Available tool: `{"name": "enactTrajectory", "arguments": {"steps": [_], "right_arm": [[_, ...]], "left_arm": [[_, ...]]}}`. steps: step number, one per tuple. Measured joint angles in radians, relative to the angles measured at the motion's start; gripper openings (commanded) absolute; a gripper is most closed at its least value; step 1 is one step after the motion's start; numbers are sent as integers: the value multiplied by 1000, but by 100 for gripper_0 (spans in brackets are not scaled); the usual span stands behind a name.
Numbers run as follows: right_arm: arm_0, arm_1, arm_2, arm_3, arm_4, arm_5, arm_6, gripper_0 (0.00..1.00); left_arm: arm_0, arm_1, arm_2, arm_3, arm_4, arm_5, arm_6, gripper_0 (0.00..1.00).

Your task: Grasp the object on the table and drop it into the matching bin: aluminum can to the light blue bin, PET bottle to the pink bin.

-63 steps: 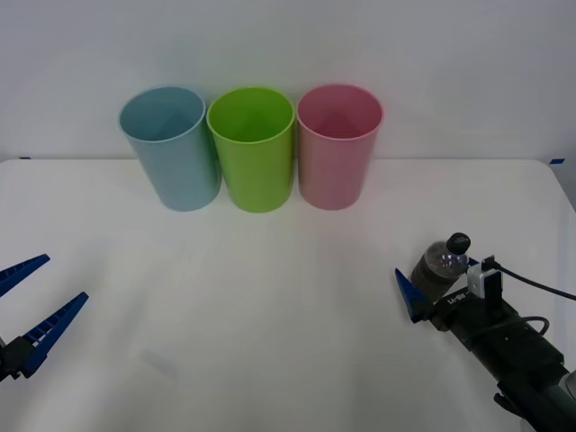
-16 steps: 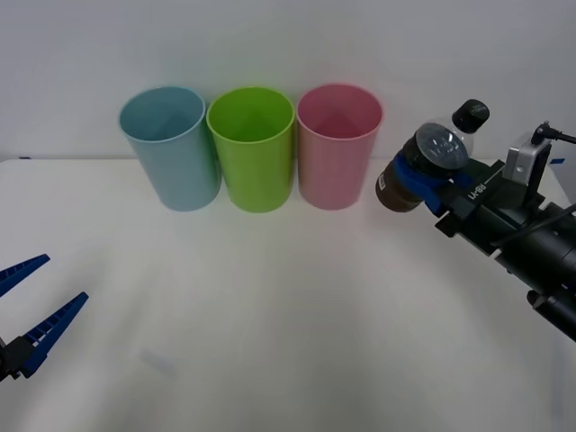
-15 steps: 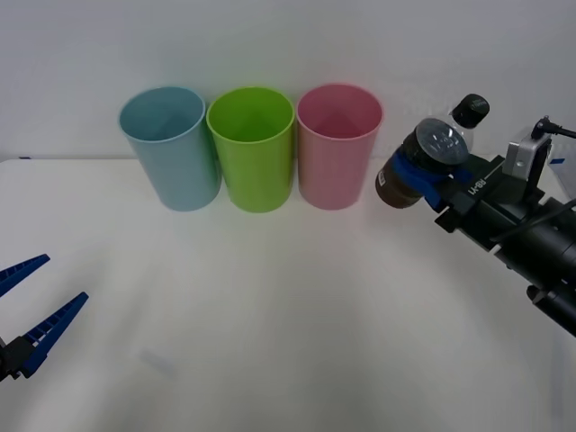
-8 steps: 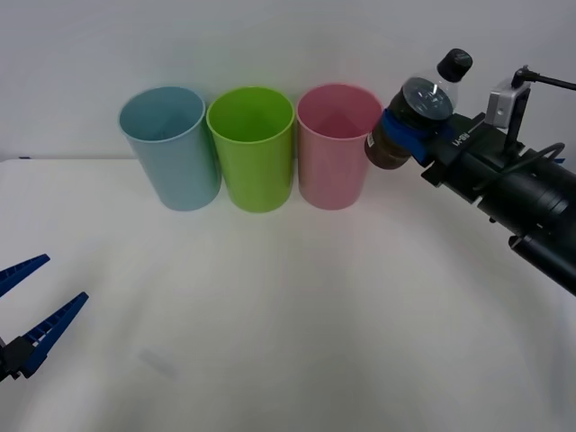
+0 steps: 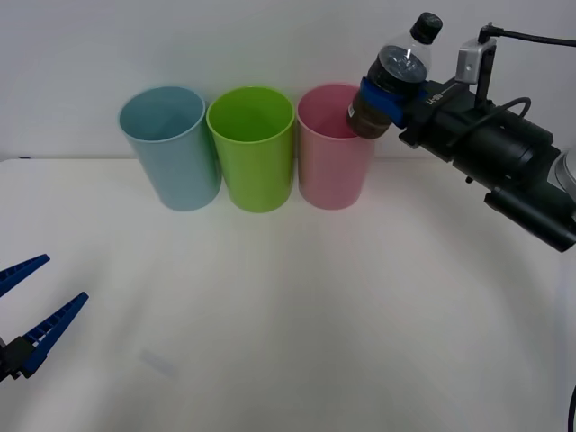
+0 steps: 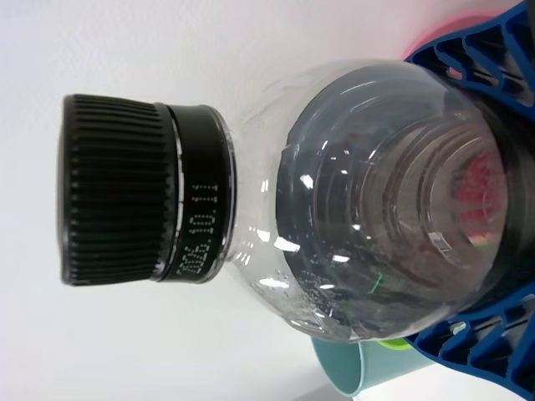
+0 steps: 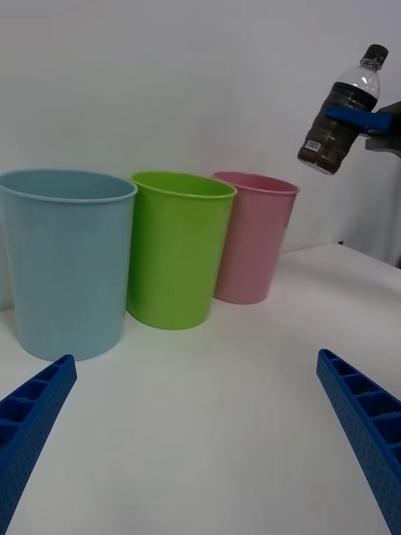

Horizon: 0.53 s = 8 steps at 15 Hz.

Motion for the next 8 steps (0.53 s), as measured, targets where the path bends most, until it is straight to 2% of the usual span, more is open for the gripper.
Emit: {"name": "enactTrajectory", "arguments": {"steps": [8], "right_arm": [[-194, 81, 44, 228, 27, 0, -2, 0]], "left_arm": [[0, 0, 0, 0, 0, 0, 0, 100]]}}
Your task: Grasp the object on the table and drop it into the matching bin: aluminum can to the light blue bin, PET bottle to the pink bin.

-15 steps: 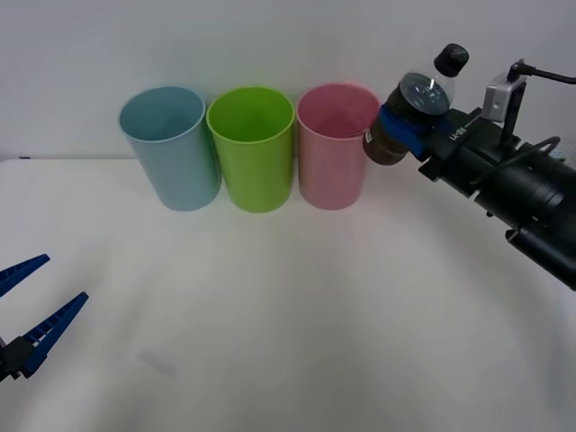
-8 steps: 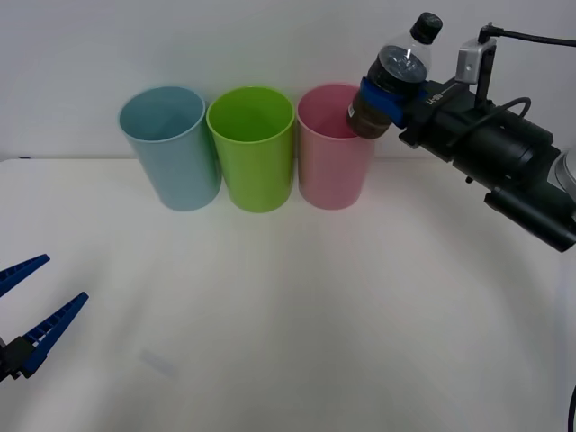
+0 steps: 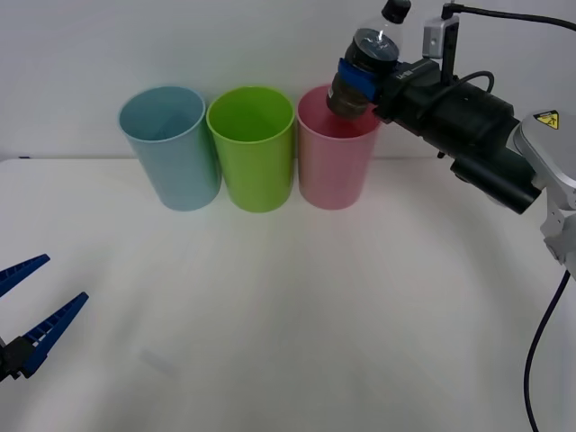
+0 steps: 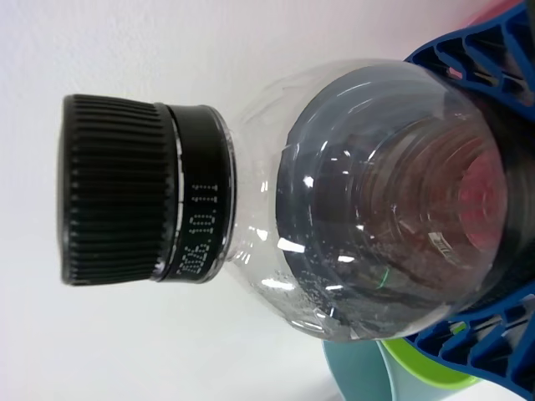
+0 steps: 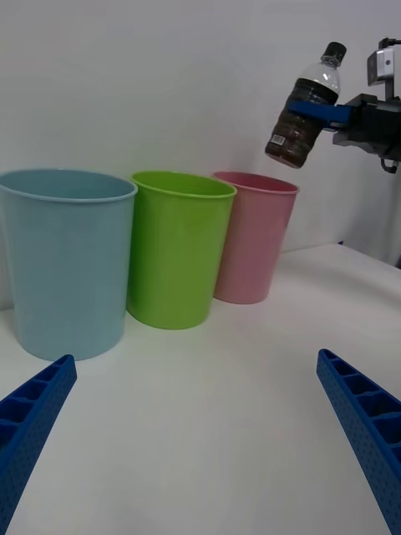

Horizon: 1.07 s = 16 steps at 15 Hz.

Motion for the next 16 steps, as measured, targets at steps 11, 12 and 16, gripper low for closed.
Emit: {"name": "enactTrajectory", "arguments": {"steps": [11, 12, 16], "right_arm": [[-123, 81, 0, 182, 55, 27, 20, 0], [-123, 82, 0, 182, 60, 28, 20, 0], [-123, 82, 0, 181, 65, 30, 20, 0]], "left_arm": [[0, 0, 0, 0, 0, 0, 0, 100], [0, 0, 0, 0, 0, 0, 0, 100], [0, 0, 0, 0, 0, 0, 0, 100]]}}
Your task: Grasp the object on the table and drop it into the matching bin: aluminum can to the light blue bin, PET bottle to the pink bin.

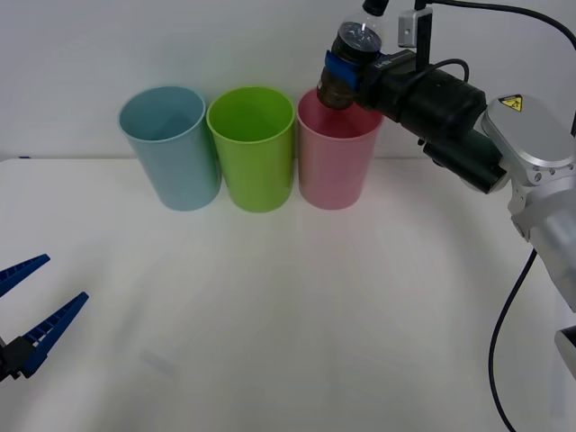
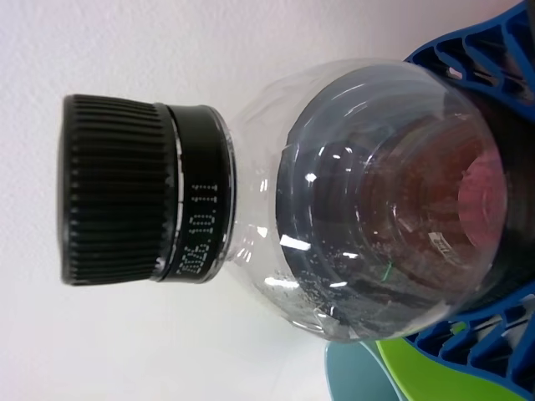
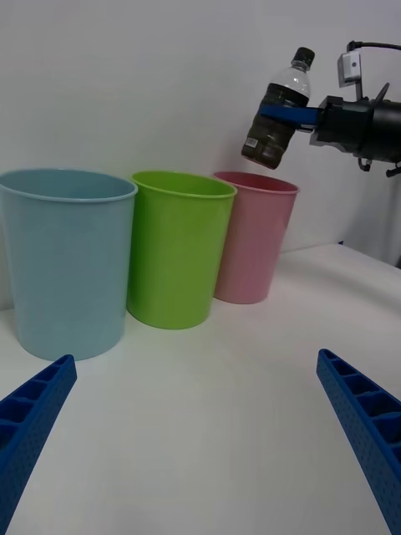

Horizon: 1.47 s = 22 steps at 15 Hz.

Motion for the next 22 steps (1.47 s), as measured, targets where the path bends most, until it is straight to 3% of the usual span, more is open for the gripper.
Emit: {"name": "enactTrajectory", "arguments": {"steps": [1, 2, 3, 13, 22], "right_arm": [[0, 0, 0, 0, 0, 1, 0, 9], [1, 0, 0, 1, 0, 2, 0, 43], [1, 0, 0, 1, 0, 2, 0, 99], [32, -13, -12, -12, -3, -27, 9, 100], [259, -78, -100, -258, -3, -117, 8, 100]], "left_arm": [[0, 0, 0, 0, 0, 0, 0, 100], [0, 0, 0, 0, 0, 0, 0, 100], [0, 0, 0, 0, 0, 0, 0, 100], [0, 0, 0, 0, 0, 0, 0, 100], [0, 0, 0, 0, 0, 0, 0, 100]]}}
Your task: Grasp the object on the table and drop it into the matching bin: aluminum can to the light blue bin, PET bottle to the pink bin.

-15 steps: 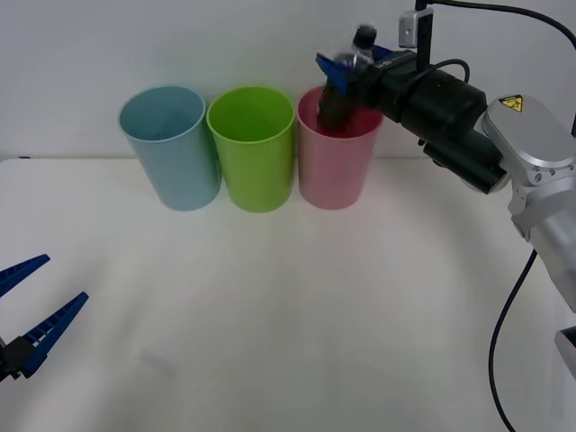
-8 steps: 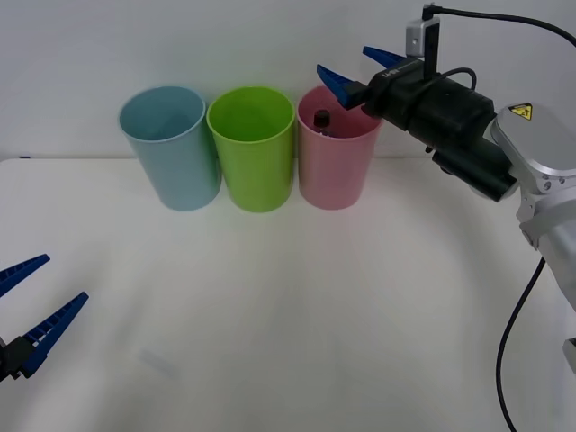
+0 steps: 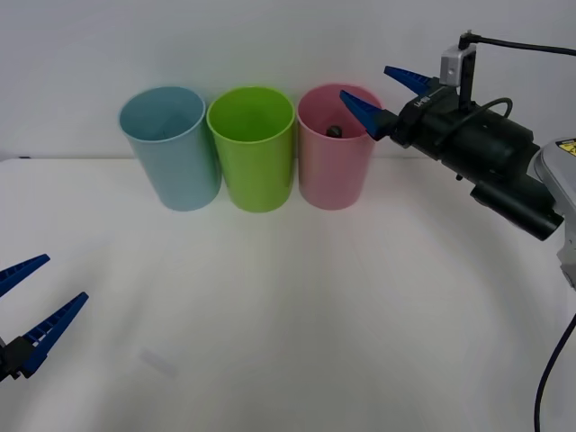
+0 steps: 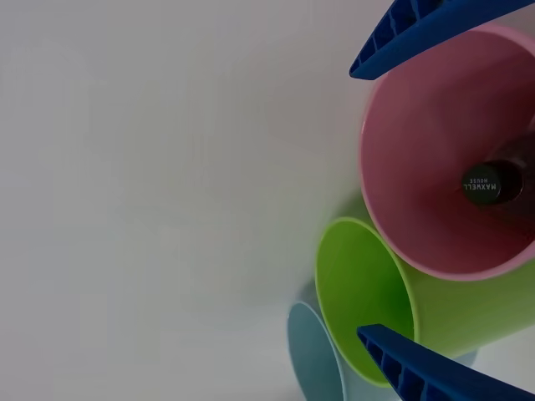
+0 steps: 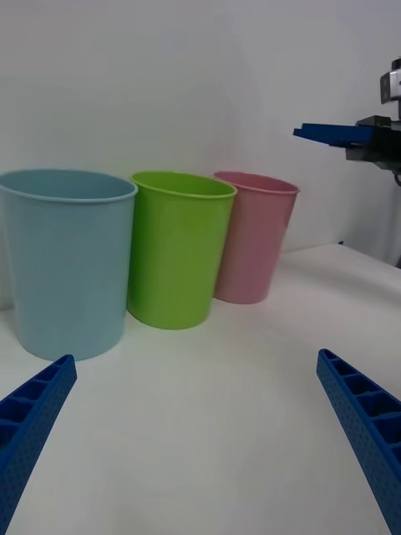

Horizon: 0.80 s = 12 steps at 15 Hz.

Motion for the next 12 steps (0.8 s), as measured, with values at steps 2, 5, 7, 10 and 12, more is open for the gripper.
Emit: {"name": "enactTrajectory", "arguments": {"steps": [2, 5, 7, 10, 12], "right_arm": [[40, -4, -32, -32, 0, -34, 3, 100], [116, -20, -58, -105, 0, -36, 6, 100], [170, -31, -74, -149, -3, -37, 10, 100], [267, -43, -98, -224, -3, -40, 21, 100], [337, -45, -118, -276, -3, -45, 32, 100]], "left_arm": [[0, 0, 0, 0, 0, 0, 0, 100], [0, 0, 0, 0, 0, 0, 0, 100], [0, 0, 0, 0, 0, 0, 0, 100], [0, 0, 0, 0, 0, 0, 0, 100], [0, 0, 0, 0, 0, 0, 0, 100]]}}
